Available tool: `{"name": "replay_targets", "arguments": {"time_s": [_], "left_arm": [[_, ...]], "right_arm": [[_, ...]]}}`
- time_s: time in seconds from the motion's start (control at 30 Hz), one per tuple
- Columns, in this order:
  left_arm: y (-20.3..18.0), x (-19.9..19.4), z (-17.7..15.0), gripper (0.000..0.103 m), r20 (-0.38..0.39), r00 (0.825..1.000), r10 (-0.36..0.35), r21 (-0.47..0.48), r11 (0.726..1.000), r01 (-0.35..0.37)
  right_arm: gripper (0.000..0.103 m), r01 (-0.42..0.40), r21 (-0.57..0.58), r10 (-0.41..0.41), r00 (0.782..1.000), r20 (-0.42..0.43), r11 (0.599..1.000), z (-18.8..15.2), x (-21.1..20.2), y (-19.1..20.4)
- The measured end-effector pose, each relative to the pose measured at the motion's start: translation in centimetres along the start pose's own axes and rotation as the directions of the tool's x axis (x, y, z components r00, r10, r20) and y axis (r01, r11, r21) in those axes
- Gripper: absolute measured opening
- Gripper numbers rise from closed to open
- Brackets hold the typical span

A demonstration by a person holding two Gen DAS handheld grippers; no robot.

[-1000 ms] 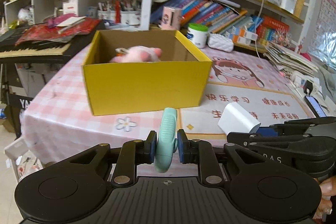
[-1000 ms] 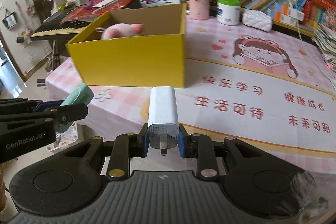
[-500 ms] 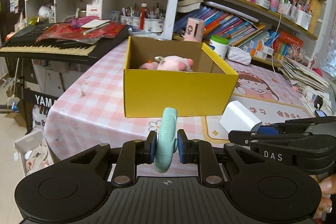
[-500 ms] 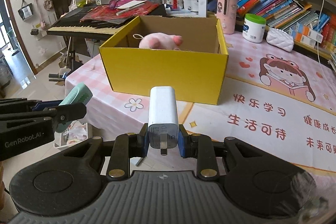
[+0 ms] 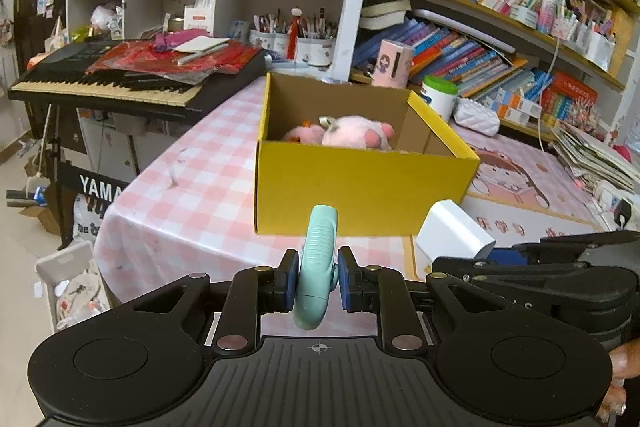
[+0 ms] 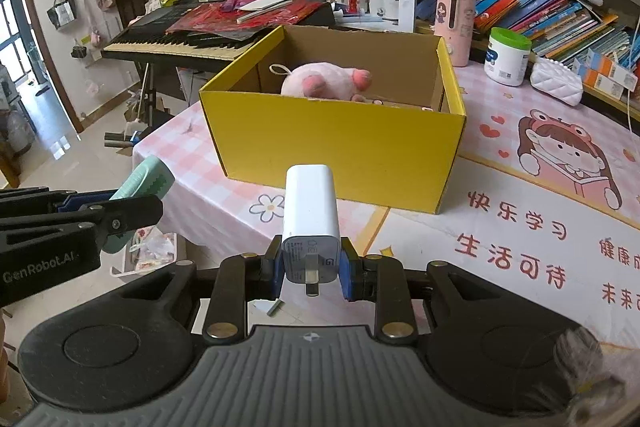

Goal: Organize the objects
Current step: 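Carry the mint-green object and white charger in both tools over the yellow box, then open the left tool to drop the mint-green object while the right tool releases the charger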

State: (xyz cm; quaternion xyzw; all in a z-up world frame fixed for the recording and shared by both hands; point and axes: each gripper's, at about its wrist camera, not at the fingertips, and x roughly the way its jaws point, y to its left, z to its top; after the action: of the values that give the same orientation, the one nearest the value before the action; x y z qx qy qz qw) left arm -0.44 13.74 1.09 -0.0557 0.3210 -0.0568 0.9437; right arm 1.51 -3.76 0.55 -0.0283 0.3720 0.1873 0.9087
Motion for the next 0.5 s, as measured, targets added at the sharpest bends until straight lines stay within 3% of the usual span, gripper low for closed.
{"name": "replay_targets", "arguments": {"time_s": [0.13,0.33,0.5], "left_arm": [[-0.1,0.9,1.7,0.019,0.026,1.000,0.012,-0.005,1.000,-0.011],[-1.0,3.0,5.7,0.019,0.094,0.995,0.010,0.004,1.000,-0.010],[-1.7,6.1,8.9,0.019,0.127,0.992,0.026,0.006,1.000,-0.027]], "right_arm": [[0.025,-0.010,-0.004,0.010,0.999,0.037,1.000,1.2,0.2,-0.6],[0.025,0.008,-0.022,-0.004,0.984,0.179,1.000,4.8,0.2,-2.2],[0.025,0.041,-0.025,-0.035,0.978,0.205,0.999,8.5,2.5,-4.4]]}}
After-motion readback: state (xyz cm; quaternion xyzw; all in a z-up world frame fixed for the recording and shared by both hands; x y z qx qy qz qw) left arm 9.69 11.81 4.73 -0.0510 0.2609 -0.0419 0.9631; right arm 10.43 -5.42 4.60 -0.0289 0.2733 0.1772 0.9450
